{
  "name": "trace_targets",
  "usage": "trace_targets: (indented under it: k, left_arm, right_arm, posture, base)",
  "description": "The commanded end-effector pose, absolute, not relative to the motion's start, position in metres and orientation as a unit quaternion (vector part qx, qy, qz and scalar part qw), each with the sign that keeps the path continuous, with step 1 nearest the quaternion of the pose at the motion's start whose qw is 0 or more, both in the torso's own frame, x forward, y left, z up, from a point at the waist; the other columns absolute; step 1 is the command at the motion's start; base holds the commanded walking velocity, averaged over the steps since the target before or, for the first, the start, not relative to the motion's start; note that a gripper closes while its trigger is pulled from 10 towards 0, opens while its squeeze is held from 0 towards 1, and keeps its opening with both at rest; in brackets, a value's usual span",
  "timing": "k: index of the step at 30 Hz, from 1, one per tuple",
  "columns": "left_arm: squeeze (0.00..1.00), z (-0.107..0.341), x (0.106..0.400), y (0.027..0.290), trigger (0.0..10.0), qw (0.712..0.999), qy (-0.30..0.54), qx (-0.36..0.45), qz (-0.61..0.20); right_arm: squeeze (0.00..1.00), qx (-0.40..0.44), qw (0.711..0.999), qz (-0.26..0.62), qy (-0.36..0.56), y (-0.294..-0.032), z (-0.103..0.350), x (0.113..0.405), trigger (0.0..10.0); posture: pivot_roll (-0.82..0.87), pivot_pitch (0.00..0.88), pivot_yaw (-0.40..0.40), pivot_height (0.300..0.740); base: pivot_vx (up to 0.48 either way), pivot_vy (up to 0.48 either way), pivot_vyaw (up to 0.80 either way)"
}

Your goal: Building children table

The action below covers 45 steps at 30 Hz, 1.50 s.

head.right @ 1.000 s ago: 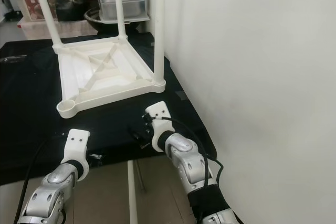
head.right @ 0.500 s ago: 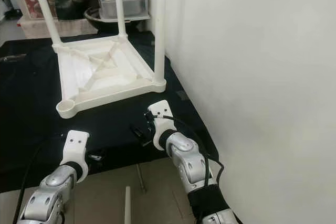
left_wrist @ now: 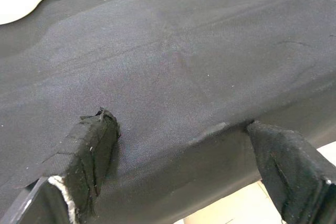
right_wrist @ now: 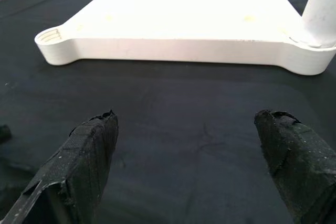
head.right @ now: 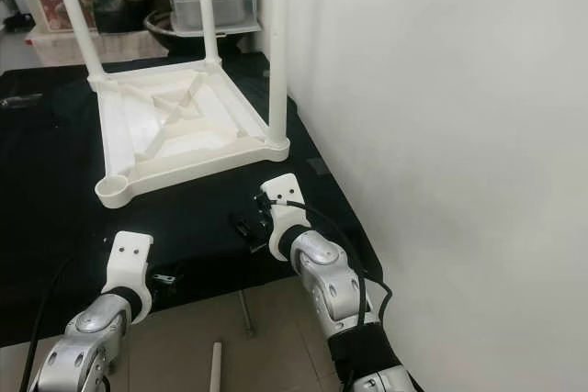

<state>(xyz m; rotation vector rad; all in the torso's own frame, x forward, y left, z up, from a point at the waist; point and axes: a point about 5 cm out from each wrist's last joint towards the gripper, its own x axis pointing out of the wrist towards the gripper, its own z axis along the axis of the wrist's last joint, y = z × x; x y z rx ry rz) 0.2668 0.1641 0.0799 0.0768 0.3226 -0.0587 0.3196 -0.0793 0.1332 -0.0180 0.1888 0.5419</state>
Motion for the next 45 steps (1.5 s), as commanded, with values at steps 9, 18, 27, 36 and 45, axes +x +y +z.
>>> trace_targets:
  k: [9,18,27,36,45]
  left_arm:
    - [0.0,0.079,0.263,0.164,10.0,0.986,0.158,0.051,-0.032]
    - [0.0,0.081,0.262,0.163,10.0,0.987,0.151,0.048,-0.035]
    - [0.0,0.084,0.264,0.164,10.0,0.987,0.146,0.05,-0.036]
    - [0.0,0.085,0.265,0.163,10.0,0.988,0.144,0.05,-0.04]
    - [0.0,0.086,0.267,0.163,10.0,0.988,0.142,0.05,-0.038]
  right_arm:
    - [0.0,0.011,0.968,0.242,0.064,-0.081,0.143,0.325,10.0]
    - [0.0,0.013,0.969,0.241,0.057,-0.081,0.146,0.326,10.0]
    - [0.0,0.021,0.971,0.235,0.048,-0.082,0.149,0.327,10.0]
    - [0.0,0.023,0.972,0.231,0.046,-0.082,0.149,0.328,10.0]
    - [0.0,0.022,0.973,0.226,0.046,-0.084,0.149,0.328,10.0]
  posture:
    - [0.09,0.0,-0.031,0.74]
    - [0.09,0.0,-0.03,0.74]
    - [0.09,0.0,-0.025,0.74]
    - [0.09,0.0,-0.019,0.74]
    - [0.08,0.0,-0.018,0.74]
  base:
    - [0.0,0.0,0.0]
    - [-0.027,0.0,0.0]
    - [-0.335,0.0,0.0]
    - [-0.361,0.0,0.0]
    - [-0.17,0.0,0.0]
